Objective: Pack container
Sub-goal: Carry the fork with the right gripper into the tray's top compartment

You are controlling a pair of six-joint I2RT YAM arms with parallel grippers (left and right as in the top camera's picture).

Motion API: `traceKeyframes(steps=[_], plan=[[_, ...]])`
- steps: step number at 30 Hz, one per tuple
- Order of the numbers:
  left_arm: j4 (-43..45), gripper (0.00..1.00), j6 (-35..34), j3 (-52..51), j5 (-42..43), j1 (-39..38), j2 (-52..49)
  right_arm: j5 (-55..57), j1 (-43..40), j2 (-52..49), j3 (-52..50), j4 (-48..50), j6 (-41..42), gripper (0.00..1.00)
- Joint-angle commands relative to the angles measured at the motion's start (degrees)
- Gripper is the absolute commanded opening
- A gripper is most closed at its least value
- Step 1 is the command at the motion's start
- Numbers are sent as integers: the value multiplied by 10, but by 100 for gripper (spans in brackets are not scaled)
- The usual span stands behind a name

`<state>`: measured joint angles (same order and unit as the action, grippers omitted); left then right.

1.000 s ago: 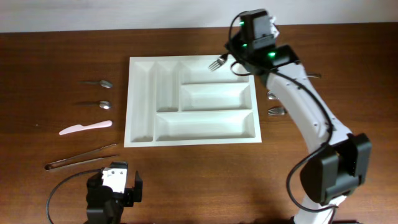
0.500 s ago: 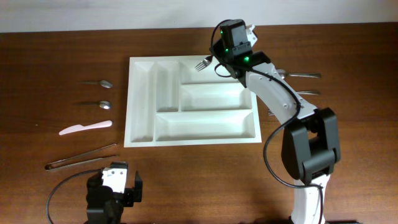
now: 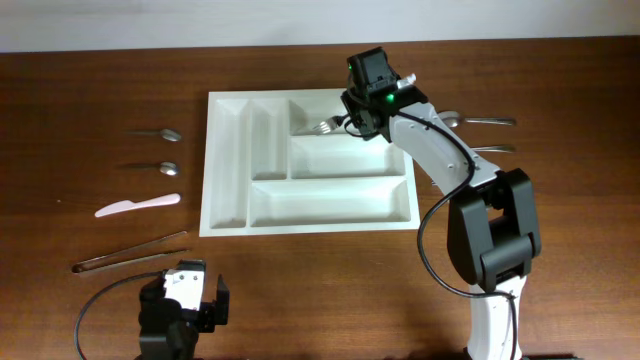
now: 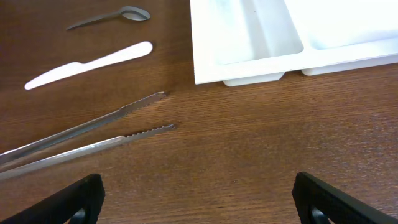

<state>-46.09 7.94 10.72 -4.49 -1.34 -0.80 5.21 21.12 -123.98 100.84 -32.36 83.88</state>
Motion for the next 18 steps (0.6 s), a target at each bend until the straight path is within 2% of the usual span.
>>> traceKeyframes(steps=[1,6,11,18], plan=[[0,99,7,-2,2,-3,5,19,7,-9,10,2,52,4],[0,99,7,-2,2,-3,5,19,9,-16,10,4,52,4],[0,99,7,-2,2,-3,5,16,21,-29,10,11,103,4],[0,99,7,-2,2,-3,5,15,37,-52,10,45,103,4]])
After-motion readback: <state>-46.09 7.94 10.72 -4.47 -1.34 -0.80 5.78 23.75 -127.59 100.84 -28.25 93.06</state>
